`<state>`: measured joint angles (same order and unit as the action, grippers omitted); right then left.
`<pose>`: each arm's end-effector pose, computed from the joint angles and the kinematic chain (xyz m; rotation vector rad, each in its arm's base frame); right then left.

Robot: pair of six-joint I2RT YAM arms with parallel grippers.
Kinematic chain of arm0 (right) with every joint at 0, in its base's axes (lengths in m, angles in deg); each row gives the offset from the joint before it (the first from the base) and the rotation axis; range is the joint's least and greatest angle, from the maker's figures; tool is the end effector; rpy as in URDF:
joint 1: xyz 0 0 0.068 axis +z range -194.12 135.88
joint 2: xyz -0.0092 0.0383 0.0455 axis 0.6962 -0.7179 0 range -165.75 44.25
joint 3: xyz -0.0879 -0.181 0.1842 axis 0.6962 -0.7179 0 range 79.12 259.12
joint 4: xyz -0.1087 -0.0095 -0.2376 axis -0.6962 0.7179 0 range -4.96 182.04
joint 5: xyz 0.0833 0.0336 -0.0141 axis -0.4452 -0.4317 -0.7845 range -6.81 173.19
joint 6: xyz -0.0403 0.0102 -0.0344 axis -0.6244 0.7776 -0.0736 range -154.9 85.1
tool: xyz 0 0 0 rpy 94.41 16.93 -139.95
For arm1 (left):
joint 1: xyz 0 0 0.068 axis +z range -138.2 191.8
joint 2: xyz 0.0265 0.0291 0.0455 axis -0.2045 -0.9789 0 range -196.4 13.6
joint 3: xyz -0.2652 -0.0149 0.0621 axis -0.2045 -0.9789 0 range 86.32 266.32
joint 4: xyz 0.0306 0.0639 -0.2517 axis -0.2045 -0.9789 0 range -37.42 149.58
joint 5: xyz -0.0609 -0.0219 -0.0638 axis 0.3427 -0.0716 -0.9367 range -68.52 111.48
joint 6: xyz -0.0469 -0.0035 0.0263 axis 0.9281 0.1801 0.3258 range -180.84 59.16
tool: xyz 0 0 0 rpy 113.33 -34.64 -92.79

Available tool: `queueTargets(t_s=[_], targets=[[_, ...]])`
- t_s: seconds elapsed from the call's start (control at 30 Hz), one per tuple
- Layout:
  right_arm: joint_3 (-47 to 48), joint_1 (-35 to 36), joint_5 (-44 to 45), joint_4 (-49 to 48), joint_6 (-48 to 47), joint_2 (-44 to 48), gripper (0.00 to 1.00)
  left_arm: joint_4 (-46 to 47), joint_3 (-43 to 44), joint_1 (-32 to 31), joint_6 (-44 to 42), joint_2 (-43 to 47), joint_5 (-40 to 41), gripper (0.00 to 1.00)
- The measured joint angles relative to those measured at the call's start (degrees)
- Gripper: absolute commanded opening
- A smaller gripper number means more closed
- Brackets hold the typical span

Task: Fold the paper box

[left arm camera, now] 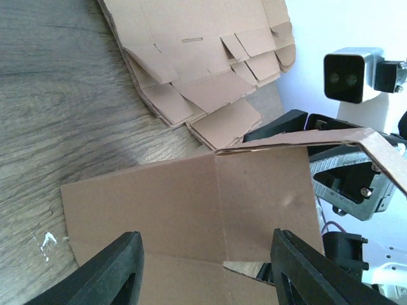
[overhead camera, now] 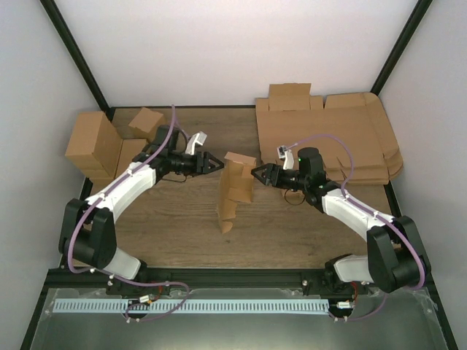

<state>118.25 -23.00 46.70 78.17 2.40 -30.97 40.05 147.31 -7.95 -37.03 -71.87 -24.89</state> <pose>0.2494 0.1192 0.2228 -0.1110 2.2259 1.2558 0.2905 -0.1317 0.2612 0.3461 2.3805 -1.3139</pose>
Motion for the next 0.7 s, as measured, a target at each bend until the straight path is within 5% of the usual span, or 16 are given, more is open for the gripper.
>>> queueTargets(t_s=[0.7], targets=[[0.0,0.0,-0.9,0.6,-0.9,0.2,0.74,1.5,0.0,-1.5,0.0,-3.6,-1.5,0.51]])
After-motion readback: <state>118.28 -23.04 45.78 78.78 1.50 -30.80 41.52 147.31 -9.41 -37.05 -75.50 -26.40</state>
